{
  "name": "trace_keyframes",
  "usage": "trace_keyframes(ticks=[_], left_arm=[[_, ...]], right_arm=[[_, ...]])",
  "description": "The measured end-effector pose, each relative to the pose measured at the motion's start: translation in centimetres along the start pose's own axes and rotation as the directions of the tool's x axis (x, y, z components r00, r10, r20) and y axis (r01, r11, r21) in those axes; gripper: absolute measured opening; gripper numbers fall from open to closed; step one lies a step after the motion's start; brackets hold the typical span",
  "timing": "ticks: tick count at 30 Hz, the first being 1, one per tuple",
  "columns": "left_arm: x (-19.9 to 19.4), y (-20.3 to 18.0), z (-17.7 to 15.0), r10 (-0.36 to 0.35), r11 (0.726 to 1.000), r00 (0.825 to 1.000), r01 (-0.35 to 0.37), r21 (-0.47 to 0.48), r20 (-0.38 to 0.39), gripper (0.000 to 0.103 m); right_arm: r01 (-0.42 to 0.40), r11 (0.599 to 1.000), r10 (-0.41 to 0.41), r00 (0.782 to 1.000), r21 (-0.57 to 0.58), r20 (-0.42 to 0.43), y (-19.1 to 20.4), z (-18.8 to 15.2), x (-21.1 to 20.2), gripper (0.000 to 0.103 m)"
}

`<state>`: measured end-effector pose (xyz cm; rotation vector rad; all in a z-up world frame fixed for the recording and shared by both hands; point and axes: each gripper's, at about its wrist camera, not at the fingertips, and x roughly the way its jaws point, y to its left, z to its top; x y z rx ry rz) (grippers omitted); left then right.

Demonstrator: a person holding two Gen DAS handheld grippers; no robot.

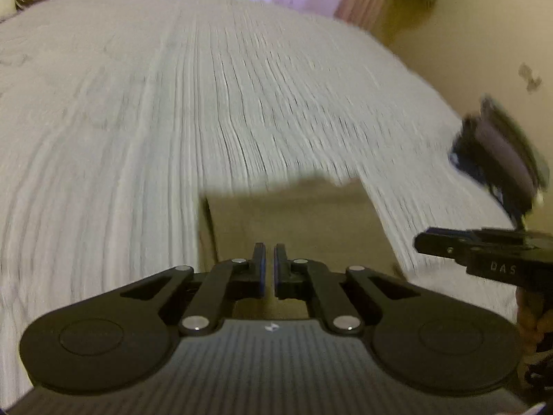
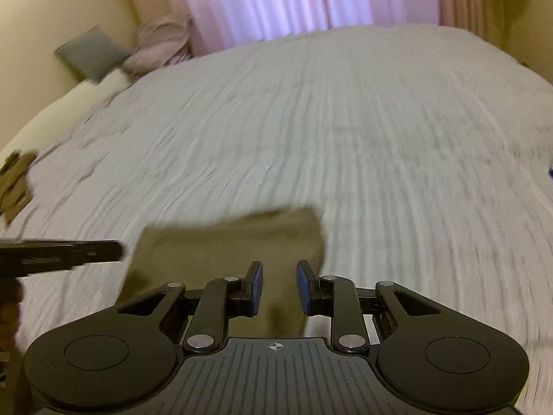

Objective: Fold clothes
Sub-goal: 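Set the folded olive-brown trousers flat on the bed with both tools, then pull both open tools back from the folded trousers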

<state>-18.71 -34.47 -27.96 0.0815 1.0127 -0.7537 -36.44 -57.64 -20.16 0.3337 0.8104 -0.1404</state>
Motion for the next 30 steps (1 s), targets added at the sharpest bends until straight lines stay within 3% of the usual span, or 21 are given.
trace_keyframes(ticks=[4,9,12,15,18,20,21,22,25,30], left_arm=[[-0.9,-1.0,-3.0,0.004,1.0,0.996,-0.004,0.002,-0.091,0.001],[-2.9,-2.0,-1.7,0.04,0.999,0.991,-0.04,-0.001,-0.131,0.004],[-5.1,-3.3,-1.2,0.094,0.996,0.975,-0.091,0.023,-0.199,0.006],[-8.0,-4.5,-1.0,0.159,0.987,0.957,-0.163,0.007,-0.244,0.016],[-10.8,-5.7,-1.3,0.19,0.98,0.949,-0.199,-0.011,-0.25,0.027],[-12.5,-6.6,-1.4,0.201,0.978,0.948,-0.209,-0.007,-0.247,0.027],[-13.2,-7.1,-1.4,0.209,0.977,0.947,-0.215,-0.002,-0.243,0.03],[-14.0,-7.6,-1.4,0.216,0.975,0.947,-0.221,0.004,-0.239,0.031],[-15.3,-8.8,-1.2,0.228,0.973,0.948,-0.23,0.016,-0.222,0.034],[-18.0,-10.5,-1.0,0.245,0.969,0.952,-0.242,0.041,-0.185,0.039]], right_arm=[[0.028,1.0,-0.027,0.993,0.007,-0.113,1.4,-3.3,1.6,0.026],[0.058,0.997,-0.051,0.988,0.045,-0.143,1.4,-2.7,0.9,0.026],[0.07,0.99,-0.049,0.985,0.121,-0.165,1.5,-2.6,-1.3,0.026],[0.083,0.986,-0.045,0.968,0.145,-0.248,1.9,-2.5,-2.8,0.026],[0.075,0.983,-0.019,0.949,0.168,-0.313,2.3,-2.2,-4.2,0.027],[0.065,0.983,-0.009,0.95,0.17,-0.312,2.7,-1.7,-5.8,0.044],[0.06,0.984,-0.005,0.951,0.169,-0.308,2.9,-1.4,-6.7,0.067],[0.056,0.985,-0.005,0.956,0.165,-0.295,3.2,-1.0,-7.5,0.072],[0.05,0.987,-0.009,0.968,0.156,-0.252,4.1,0.1,-9.9,0.072],[0.079,0.987,-0.035,0.956,0.14,-0.29,5.0,0.9,-11.3,0.073]])
